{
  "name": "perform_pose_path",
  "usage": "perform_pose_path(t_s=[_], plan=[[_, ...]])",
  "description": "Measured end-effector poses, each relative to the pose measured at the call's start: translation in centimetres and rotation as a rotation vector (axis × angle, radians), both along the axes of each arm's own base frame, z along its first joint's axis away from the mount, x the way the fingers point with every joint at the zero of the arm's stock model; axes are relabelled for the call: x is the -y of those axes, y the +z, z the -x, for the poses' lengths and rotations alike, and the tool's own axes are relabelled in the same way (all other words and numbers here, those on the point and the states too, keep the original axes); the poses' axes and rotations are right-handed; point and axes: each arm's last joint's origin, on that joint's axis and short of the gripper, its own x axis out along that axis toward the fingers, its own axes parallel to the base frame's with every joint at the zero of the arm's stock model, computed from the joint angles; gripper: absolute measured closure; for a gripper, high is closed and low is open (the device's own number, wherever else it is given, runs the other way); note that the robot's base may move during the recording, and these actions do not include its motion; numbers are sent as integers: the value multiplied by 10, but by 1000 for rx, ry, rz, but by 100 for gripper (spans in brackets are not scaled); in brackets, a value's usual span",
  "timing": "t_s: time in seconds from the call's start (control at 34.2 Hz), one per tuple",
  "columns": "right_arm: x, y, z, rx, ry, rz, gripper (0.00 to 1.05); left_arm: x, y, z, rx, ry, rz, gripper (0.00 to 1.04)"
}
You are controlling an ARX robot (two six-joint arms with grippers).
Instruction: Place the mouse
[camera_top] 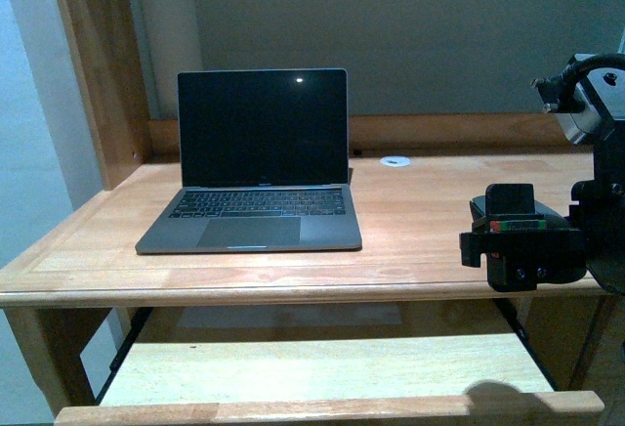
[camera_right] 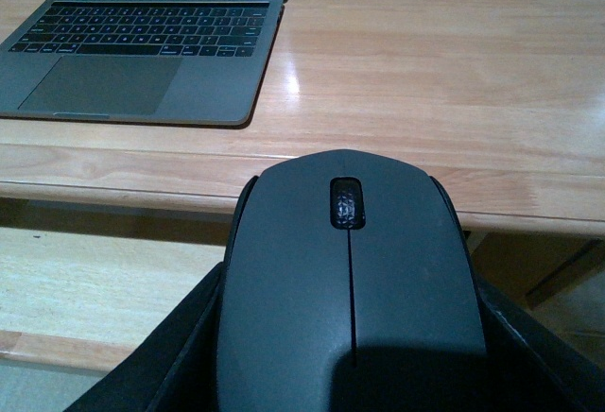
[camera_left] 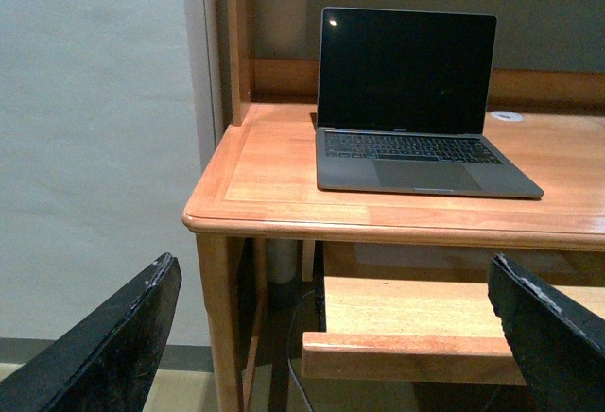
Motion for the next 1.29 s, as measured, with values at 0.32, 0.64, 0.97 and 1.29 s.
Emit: perform_pose_path(t_s=[0.32, 0.64, 0.97, 1.29], plan=[[-25, -25, -80, -81, -78, 45, 42, 0, 0, 0, 0, 0, 0, 7], [-29, -29, -127, -78, -121, 49, 42, 0, 0, 0, 0, 0, 0, 7], [-31, -42, -158, -115, -143, 52, 42, 0, 0, 0, 0, 0, 0, 7], [-33, -57, -181, -159, -147, 59, 42, 0, 0, 0, 0, 0, 0, 7]])
